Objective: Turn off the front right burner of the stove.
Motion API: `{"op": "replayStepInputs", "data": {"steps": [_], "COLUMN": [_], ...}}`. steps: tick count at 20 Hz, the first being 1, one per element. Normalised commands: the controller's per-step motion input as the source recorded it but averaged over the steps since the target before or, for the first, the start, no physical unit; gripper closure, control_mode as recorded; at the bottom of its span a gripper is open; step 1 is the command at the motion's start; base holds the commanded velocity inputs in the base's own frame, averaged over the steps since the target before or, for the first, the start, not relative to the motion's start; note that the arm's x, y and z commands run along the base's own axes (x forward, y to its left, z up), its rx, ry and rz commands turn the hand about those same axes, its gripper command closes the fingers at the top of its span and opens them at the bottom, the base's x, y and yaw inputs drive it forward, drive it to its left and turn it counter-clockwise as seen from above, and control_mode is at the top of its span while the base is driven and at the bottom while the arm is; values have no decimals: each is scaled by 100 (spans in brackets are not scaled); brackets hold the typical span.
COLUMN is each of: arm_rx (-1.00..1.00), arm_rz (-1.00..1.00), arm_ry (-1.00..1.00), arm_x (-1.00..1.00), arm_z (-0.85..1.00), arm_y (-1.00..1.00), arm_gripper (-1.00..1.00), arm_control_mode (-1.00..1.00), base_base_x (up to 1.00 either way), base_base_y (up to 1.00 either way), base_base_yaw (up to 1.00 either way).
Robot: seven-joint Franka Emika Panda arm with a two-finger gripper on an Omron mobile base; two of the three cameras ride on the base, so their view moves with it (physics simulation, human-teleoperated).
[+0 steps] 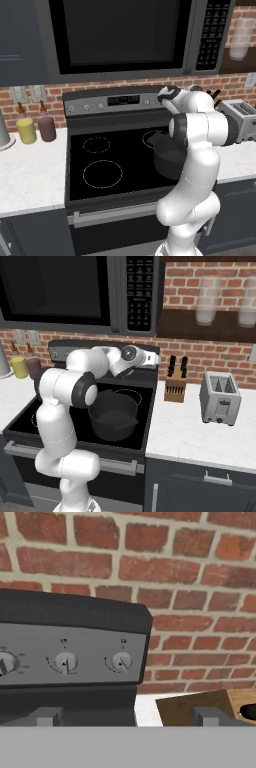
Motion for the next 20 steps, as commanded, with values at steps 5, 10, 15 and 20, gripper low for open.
{"op": "replayStepInputs", "data": {"steps": [5,10,15,20], "arm_rx": [0,-3,0,0], "arm_rz": [2,3,0,-3], "arm_ry": [8,5,5,19], "arm_x": [0,-3,8,40], "arm_z": [-4,-10,0,0], "arm_y": [4,10,0,0], "arm_gripper": [-100,-100,-100,-100], "arm_control_mode": [-100,-100,-100,-100], "base_base_x": [0,0,0,0], "base_base_y": [0,0,0,0], "base_base_yaw": [0,0,0,0]}}
